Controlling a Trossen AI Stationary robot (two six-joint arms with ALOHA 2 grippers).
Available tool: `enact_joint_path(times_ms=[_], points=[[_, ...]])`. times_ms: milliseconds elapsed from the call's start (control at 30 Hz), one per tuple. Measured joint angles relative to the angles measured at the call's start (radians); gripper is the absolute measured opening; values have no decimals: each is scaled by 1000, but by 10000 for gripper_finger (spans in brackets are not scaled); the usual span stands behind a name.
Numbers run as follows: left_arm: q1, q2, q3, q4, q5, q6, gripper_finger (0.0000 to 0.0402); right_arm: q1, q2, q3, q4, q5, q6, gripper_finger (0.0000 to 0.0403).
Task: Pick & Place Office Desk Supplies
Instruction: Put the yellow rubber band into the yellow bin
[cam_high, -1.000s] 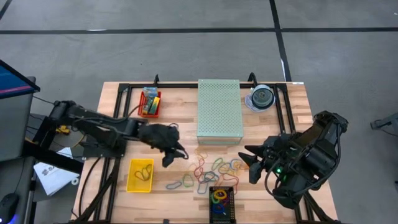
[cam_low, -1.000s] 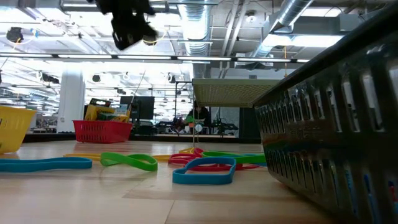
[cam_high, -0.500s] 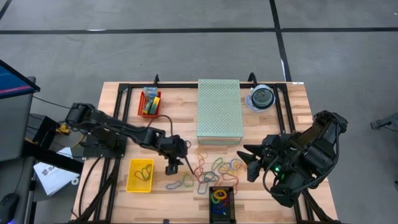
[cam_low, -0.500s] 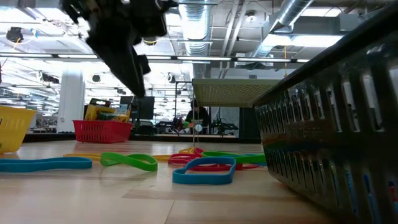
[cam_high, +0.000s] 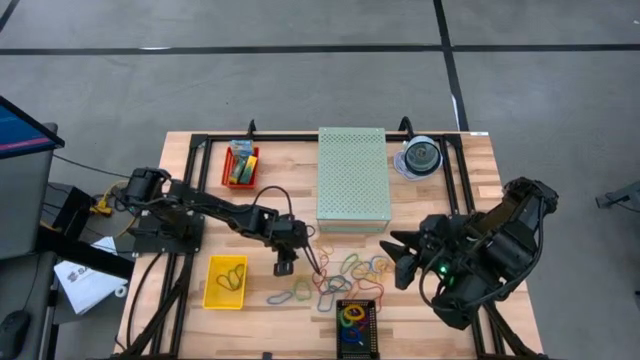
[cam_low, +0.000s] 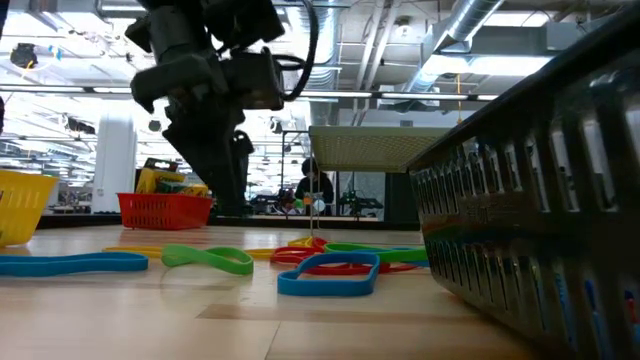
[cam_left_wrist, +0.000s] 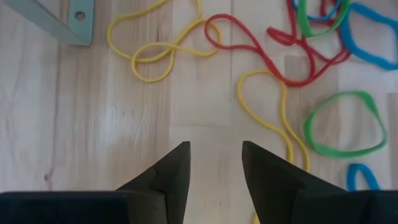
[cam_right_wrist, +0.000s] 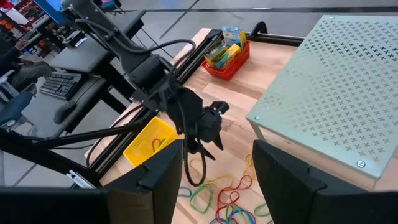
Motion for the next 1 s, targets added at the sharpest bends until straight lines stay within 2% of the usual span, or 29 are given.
enact_joint_path(times_ms=[367, 700, 767, 833, 1000], points=[[2, 31, -1, 1, 2, 9, 140, -7, 0, 0, 0, 0, -3, 191], [2, 27, 0, 40, 44, 54, 140, -8, 0, 0, 7, -7, -11, 191], [1, 27, 0, 35, 87, 53, 140, -7, 0, 0, 7, -10, -11, 191], [-9, 27, 0, 36, 122, 52, 140, -7, 0, 0, 8, -21, -11, 191], [-67, 27, 0, 27, 114, 51, 140, -7, 0, 0, 7, -29, -11, 191]])
